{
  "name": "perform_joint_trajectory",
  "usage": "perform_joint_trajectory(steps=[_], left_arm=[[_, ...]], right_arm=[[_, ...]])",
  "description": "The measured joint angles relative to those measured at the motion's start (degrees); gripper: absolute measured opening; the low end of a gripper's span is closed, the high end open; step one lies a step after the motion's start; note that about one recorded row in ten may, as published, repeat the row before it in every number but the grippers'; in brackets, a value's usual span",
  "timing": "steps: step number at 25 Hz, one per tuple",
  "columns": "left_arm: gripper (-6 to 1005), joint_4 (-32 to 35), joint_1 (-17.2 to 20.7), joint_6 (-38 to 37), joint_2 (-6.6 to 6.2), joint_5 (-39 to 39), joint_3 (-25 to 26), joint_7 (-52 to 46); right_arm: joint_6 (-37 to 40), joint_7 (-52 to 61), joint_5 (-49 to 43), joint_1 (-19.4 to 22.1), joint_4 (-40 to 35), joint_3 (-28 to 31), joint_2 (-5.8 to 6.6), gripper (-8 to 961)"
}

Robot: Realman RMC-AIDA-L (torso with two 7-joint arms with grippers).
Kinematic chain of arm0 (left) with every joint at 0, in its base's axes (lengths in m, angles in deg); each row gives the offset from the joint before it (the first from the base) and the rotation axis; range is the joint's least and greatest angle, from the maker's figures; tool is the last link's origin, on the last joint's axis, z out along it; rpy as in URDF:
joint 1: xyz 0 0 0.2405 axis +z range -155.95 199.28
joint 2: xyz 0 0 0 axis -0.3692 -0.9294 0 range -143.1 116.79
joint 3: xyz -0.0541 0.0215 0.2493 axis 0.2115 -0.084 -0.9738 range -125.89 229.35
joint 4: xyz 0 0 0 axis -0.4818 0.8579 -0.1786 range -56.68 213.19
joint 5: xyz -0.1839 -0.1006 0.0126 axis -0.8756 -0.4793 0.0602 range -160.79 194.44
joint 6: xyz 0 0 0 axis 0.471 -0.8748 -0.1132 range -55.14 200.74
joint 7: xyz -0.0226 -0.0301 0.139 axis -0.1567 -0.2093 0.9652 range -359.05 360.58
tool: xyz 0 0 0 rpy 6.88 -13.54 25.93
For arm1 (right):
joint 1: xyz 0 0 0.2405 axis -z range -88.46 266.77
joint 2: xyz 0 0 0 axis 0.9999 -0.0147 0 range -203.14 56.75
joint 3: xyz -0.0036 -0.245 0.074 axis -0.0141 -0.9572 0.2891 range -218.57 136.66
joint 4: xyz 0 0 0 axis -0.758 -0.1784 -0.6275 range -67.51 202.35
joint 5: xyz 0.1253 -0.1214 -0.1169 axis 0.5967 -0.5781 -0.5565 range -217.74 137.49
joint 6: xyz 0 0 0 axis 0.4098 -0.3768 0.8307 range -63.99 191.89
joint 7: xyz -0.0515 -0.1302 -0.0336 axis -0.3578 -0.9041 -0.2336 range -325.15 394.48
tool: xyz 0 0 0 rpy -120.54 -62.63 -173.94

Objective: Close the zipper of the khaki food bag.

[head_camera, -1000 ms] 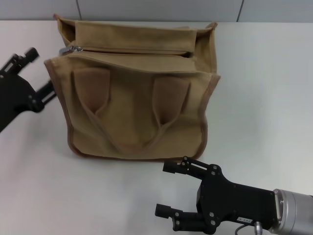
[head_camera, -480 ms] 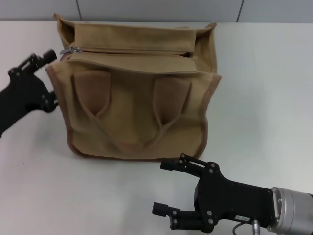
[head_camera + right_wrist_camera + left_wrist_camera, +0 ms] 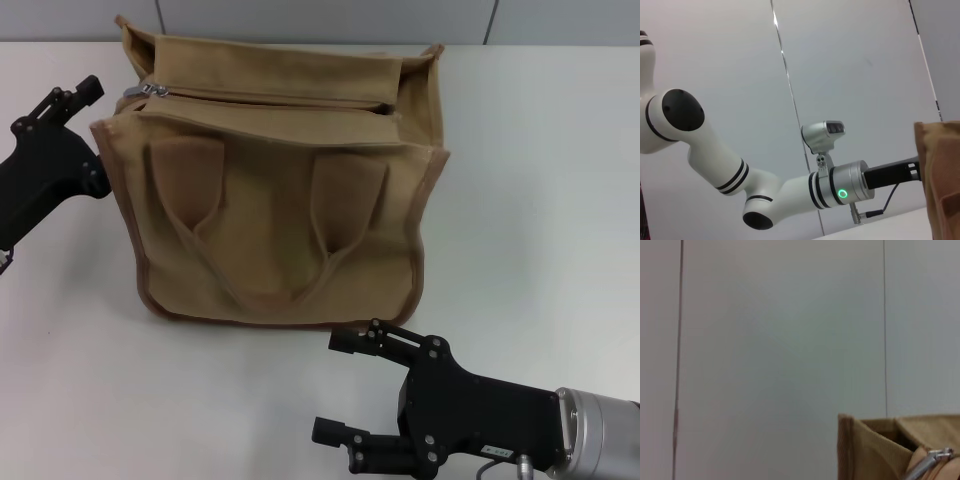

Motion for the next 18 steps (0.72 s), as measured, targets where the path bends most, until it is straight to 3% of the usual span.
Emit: perform_joint_trajectory(steps=[5,13,18], left_arm=[[766,-1.57,0.88,-4.98,-0.14,-2.25,0.00,-0.44],[764,-3.01,1.27,-5.72,-0.14,-2.77,0.48,-1.48],[762,-3.22,1.25,-5.28,-0.36,-2.87,2.57,-8.85]], right_arm=[[-0.01,0.00,0.01,0.04,-0.15,0.23,0.00,833],[-0.12,-0.12,0.23,0.02,-0.26,0.44,0.00,834],[-0.13,-0.67,0.33,0.10,-0.15,0.45,0.00,834]])
